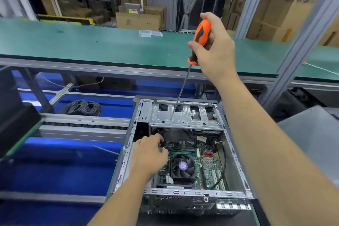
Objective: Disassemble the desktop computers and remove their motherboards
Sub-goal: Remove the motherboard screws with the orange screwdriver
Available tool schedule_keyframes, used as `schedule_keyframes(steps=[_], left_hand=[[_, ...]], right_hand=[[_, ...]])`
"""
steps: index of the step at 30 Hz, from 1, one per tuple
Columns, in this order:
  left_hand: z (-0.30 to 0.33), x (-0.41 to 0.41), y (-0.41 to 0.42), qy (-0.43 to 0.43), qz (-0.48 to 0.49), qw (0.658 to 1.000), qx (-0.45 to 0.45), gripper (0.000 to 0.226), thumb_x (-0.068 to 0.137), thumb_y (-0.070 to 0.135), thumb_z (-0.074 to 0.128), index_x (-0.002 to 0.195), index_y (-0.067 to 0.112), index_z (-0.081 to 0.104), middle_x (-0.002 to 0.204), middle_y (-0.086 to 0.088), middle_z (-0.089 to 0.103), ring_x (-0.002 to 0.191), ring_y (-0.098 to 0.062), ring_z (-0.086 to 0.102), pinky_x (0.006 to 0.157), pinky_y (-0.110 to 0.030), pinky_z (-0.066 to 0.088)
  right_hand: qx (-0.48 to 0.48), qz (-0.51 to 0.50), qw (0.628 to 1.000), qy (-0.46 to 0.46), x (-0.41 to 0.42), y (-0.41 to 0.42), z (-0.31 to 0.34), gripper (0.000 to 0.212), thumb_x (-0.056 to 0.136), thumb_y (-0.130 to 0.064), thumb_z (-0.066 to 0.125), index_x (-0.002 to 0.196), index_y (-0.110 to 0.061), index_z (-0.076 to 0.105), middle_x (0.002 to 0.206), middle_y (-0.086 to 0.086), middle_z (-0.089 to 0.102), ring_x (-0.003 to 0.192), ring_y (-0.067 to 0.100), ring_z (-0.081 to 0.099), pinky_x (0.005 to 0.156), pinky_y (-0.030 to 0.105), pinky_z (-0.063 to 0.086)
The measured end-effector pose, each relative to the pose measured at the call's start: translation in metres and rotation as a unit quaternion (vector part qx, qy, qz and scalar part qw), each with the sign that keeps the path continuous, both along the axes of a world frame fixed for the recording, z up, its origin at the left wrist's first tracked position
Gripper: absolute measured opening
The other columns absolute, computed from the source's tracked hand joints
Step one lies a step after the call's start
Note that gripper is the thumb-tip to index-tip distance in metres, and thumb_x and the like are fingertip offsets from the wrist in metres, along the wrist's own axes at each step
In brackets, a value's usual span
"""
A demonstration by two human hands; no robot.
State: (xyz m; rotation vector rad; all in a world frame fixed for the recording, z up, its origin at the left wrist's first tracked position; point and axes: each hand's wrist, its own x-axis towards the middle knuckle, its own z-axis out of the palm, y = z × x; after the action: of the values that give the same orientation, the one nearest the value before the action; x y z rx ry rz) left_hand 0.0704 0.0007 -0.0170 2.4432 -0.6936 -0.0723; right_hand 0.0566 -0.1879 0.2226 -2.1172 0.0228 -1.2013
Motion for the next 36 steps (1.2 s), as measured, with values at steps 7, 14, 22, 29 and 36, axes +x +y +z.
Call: schedule_keyframes(steps=[7, 14, 22, 29, 36], left_hand=[[-0.002, 0.0, -0.003, -0.007, -0.006, 1.0, 0.026, 0.022, 0.084, 0.036, 0.048, 0.105, 0.033, 0.056, 0.086, 0.014, 0.054, 0.092, -0.015, 0.049, 0.097, -0.034, 0.038], [0.001, 0.001, -0.004, -0.043, 0.081, 0.995, 0.037, 0.015, 0.089, 0.027, 0.048, 0.076, 0.019, 0.048, 0.079, 0.004, 0.05, 0.086, -0.019, 0.044, 0.081, -0.036, 0.043], [0.019, 0.026, -0.006, -0.053, 0.006, 0.975, 0.217, 0.026, 0.095, 0.02, 0.041, 0.068, 0.02, 0.041, 0.064, 0.002, 0.047, 0.064, -0.024, 0.047, 0.058, -0.03, 0.034], [0.003, 0.038, 0.003, -0.072, -0.047, 0.982, 0.167, 0.026, 0.095, 0.039, 0.034, 0.081, 0.022, 0.048, 0.068, 0.003, 0.055, 0.065, -0.021, 0.054, 0.06, -0.034, 0.042], [-0.002, 0.04, 0.001, -0.053, -0.033, 0.982, 0.181, 0.039, 0.091, 0.043, 0.034, 0.067, 0.02, 0.053, 0.063, 0.002, 0.056, 0.06, -0.017, 0.053, 0.055, -0.031, 0.039]], right_hand=[[0.04, 0.012, 0.999, 0.015, 0.024, 0.001, -0.018, 0.052, 0.088, -0.014, 0.072, 0.134, -0.023, 0.049, 0.086, -0.008, 0.051, 0.073, 0.013, 0.055, 0.069, 0.035, 0.061], [0.051, 0.05, 0.995, 0.075, 0.04, 0.009, -0.043, 0.05, 0.089, -0.011, 0.07, 0.132, -0.026, 0.049, 0.079, -0.003, 0.048, 0.067, 0.015, 0.054, 0.056, 0.021, 0.057], [0.029, 0.071, 0.984, 0.162, 0.053, 0.019, -0.091, 0.054, 0.091, -0.019, 0.069, 0.137, -0.034, 0.045, 0.107, -0.002, 0.057, 0.095, 0.027, 0.052, 0.081, 0.034, 0.052], [0.049, 0.068, 0.979, 0.184, 0.064, 0.014, -0.113, 0.055, 0.092, -0.017, 0.069, 0.139, -0.034, 0.045, 0.112, 0.004, 0.059, 0.101, 0.03, 0.054, 0.07, 0.017, 0.058], [0.034, 0.068, 0.98, 0.184, 0.065, 0.015, -0.114, 0.053, 0.092, -0.018, 0.069, 0.137, -0.033, 0.046, 0.108, 0.001, 0.059, 0.1, 0.033, 0.052, 0.085, 0.047, 0.056]])
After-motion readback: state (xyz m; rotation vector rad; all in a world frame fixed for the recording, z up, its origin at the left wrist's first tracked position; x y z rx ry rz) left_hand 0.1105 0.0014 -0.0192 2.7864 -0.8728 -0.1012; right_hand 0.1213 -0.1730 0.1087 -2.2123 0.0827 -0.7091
